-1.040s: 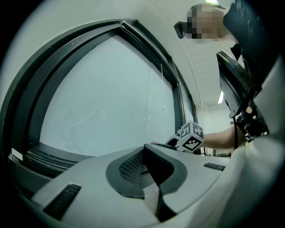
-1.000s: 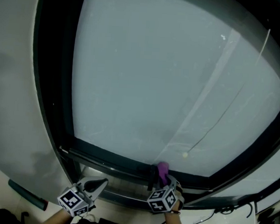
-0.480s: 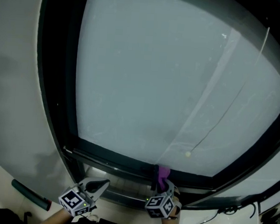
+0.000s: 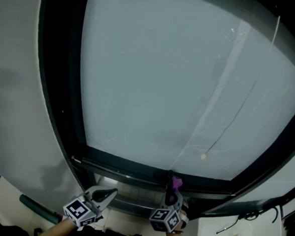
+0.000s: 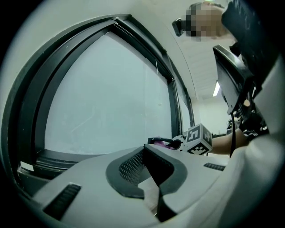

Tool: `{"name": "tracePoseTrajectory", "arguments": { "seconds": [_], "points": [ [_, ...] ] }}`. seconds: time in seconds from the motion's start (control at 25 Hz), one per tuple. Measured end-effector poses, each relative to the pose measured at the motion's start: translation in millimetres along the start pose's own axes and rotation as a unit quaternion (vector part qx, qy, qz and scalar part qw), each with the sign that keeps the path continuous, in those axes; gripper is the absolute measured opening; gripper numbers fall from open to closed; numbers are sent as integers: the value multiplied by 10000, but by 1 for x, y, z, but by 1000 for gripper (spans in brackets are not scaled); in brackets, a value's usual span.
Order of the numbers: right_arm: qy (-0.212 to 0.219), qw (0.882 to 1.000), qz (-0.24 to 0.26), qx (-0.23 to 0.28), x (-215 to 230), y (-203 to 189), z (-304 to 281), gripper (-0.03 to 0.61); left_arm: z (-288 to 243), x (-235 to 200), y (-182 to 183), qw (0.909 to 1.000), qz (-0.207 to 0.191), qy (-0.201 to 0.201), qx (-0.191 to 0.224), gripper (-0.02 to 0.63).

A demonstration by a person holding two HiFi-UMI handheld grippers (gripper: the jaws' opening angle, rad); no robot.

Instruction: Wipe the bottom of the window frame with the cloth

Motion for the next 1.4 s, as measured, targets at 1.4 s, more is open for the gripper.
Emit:
{"name": "tracePoseTrajectory", "arguments": {
  "seconds": [1.4],
  "points": [
    [-32,9413,-3289,761,-51,63,-10,86,8,-20,-13,9973,163,-712,-22,5]
  ]
}}
Point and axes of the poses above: the fingertips, and each gripper's own axes: z backward along the fingers, x to its right, y out of its top, the point moved 3 cm from there along z, backward along the fingers, and after that the axes turned 9 degrees about x, right-handed, at the moved point
